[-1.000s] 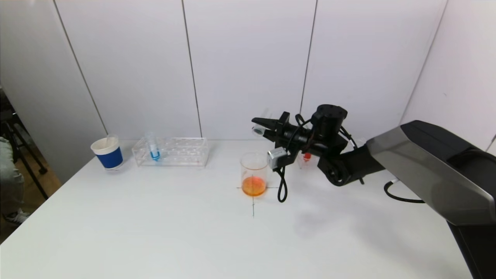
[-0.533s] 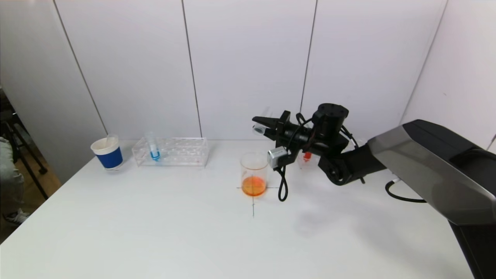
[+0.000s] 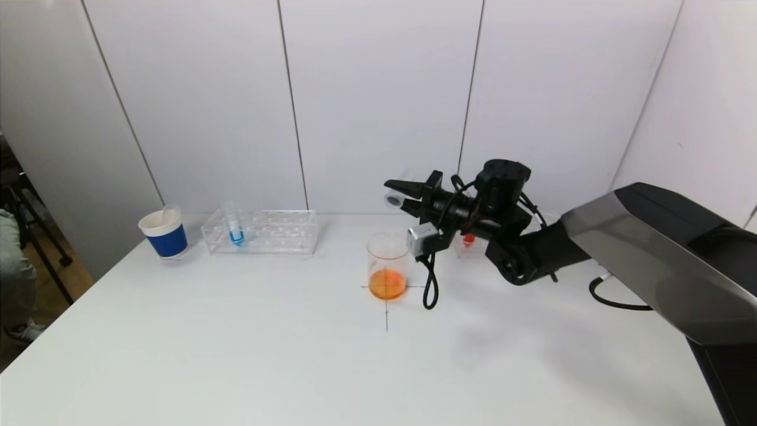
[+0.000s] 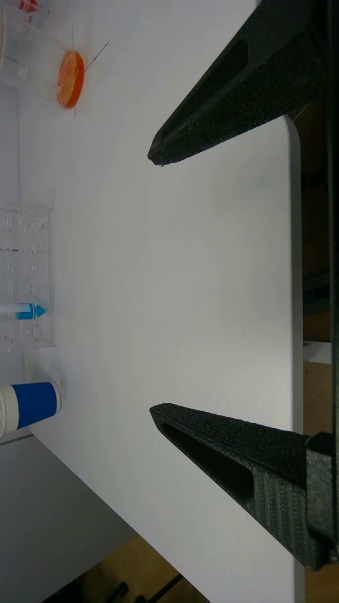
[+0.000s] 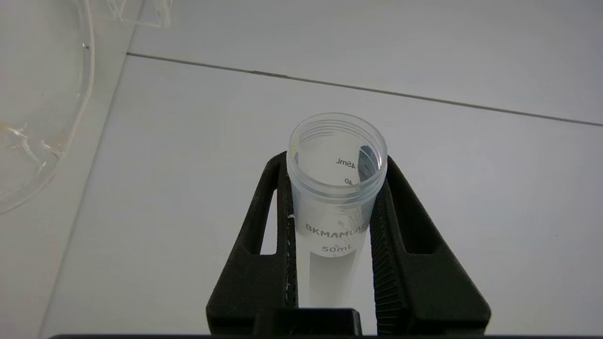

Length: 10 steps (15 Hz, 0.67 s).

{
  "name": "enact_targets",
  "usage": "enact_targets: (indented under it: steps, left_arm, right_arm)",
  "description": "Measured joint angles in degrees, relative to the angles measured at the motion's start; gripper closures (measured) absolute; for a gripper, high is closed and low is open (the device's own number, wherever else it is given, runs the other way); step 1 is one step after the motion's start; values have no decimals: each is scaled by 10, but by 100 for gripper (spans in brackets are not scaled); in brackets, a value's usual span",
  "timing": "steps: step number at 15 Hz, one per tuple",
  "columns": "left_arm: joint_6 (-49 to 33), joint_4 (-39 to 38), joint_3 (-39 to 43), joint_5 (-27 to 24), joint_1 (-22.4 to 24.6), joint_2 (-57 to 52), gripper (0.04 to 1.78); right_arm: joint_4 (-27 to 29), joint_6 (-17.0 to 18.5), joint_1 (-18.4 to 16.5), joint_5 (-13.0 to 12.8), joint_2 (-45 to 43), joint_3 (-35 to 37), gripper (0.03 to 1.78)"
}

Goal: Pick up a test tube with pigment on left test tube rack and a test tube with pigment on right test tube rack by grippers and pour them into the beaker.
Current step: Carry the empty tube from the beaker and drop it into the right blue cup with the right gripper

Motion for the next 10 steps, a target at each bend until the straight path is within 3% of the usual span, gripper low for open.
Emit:
enact_targets:
  steps: [2,4,8,10]
  left_arm:
    - [0,0,0,0,0,0,6]
    - [0,0,0,0,0,0,6]
    - [0,0,0,0,0,0,6]
    - [0,0,0,0,0,0,6]
  right_arm:
    - [-5,62,5,-21,-11,15,131]
    - [-6,129,9,-60,-28,30,131]
    - [1,267,16,-167,-72,37,131]
    - [18,313,16,-220,-91,38,131]
